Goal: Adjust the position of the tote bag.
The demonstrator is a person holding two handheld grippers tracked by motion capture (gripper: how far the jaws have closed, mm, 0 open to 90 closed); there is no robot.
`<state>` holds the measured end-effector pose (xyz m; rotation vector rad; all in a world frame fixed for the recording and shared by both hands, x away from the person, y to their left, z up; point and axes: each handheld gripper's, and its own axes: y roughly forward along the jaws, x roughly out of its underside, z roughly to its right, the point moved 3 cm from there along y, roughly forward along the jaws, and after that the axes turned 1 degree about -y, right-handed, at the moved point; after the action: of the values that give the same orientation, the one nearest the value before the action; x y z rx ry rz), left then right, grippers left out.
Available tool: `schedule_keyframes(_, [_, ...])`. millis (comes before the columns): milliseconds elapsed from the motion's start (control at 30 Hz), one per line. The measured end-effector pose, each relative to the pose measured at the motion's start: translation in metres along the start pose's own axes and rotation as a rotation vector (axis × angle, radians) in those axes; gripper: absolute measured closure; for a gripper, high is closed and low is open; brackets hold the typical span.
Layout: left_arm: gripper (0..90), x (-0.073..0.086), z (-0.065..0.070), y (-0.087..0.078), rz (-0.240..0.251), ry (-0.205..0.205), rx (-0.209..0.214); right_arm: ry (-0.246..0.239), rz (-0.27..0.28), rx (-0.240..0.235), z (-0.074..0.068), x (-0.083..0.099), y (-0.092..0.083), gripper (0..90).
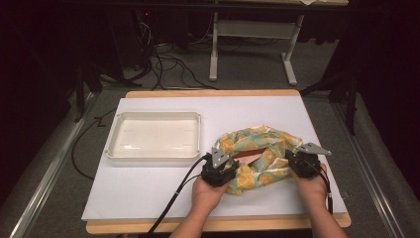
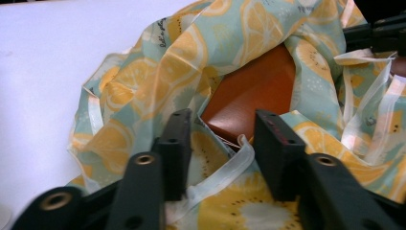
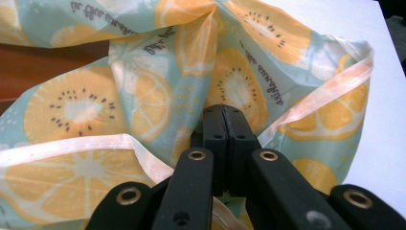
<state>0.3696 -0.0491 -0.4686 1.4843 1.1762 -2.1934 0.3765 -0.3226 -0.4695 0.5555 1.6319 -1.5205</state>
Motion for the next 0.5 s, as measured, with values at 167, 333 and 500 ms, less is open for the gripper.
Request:
schedule_keyframes(167, [54.6, 0.009, 0.006, -0.005, 0.002, 0.07, 0.009, -0.004, 0.002, 0.001, -0.001, -0.001, -0.001, 90.0])
schedule_keyframes(333, [54.0, 0.017, 0.001, 0.011, -0.09, 0.094, -0.029, 0.004, -0.001, -0.005, -0.001, 0.0, 0.002, 90.0])
schedule_keyframes(500, [53.0, 0.022, -0.003, 0.023, -0.156, 0.104, -0.063, -0.006, 0.009, -0.007, -0.002, -0.001, 0.002, 90.0])
